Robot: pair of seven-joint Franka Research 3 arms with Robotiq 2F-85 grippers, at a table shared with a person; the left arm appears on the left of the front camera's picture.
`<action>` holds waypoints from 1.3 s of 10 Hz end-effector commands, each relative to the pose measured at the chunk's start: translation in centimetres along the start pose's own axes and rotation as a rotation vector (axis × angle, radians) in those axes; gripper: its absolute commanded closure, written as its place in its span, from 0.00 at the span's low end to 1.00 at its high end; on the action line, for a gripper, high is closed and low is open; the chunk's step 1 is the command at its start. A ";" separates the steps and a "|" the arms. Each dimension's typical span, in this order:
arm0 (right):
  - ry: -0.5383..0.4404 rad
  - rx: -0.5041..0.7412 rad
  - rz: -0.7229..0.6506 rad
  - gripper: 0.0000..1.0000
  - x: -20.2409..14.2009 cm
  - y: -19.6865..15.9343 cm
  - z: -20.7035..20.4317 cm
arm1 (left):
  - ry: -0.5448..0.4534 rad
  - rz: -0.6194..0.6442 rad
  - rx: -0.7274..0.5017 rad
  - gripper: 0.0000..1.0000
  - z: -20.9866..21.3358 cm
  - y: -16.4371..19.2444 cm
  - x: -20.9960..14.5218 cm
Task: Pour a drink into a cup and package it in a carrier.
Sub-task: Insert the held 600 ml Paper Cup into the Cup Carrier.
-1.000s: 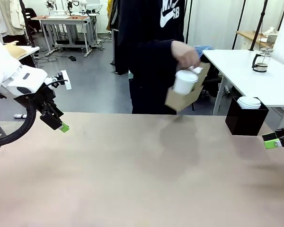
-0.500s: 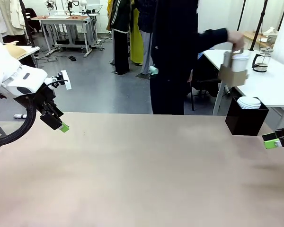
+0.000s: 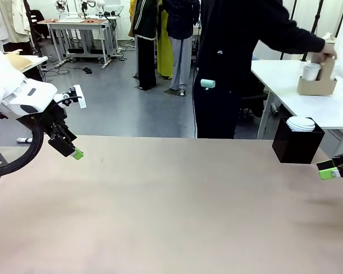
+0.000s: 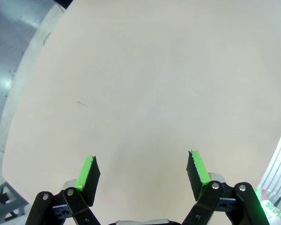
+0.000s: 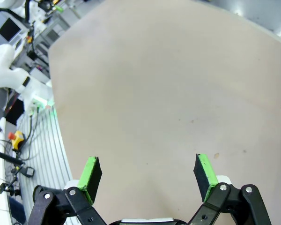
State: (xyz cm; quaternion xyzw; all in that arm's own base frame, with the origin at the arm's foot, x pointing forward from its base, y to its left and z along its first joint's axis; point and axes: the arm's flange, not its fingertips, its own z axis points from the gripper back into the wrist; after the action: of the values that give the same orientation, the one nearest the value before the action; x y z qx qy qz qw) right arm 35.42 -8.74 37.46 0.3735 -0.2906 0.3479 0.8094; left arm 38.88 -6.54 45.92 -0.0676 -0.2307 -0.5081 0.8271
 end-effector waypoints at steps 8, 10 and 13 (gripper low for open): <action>-0.010 -0.001 0.008 0.00 -0.1 -0.2 -0.1 | -0.004 0.011 -0.005 0.06 0.1 -0.1 -0.1; -0.010 -0.001 0.008 0.00 -0.1 -0.2 -0.1 | -0.004 0.011 -0.005 0.06 0.1 -0.1 -0.1; -0.010 -0.001 0.008 0.00 -0.1 -0.2 -0.1 | -0.004 0.011 -0.005 0.06 0.1 -0.1 -0.1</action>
State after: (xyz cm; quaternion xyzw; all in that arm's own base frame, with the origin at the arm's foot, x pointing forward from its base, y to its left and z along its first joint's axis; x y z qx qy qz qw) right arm 35.42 -8.74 37.46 0.3735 -0.2906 0.3479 0.8094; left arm 38.88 -6.54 45.92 -0.0676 -0.2307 -0.5081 0.8271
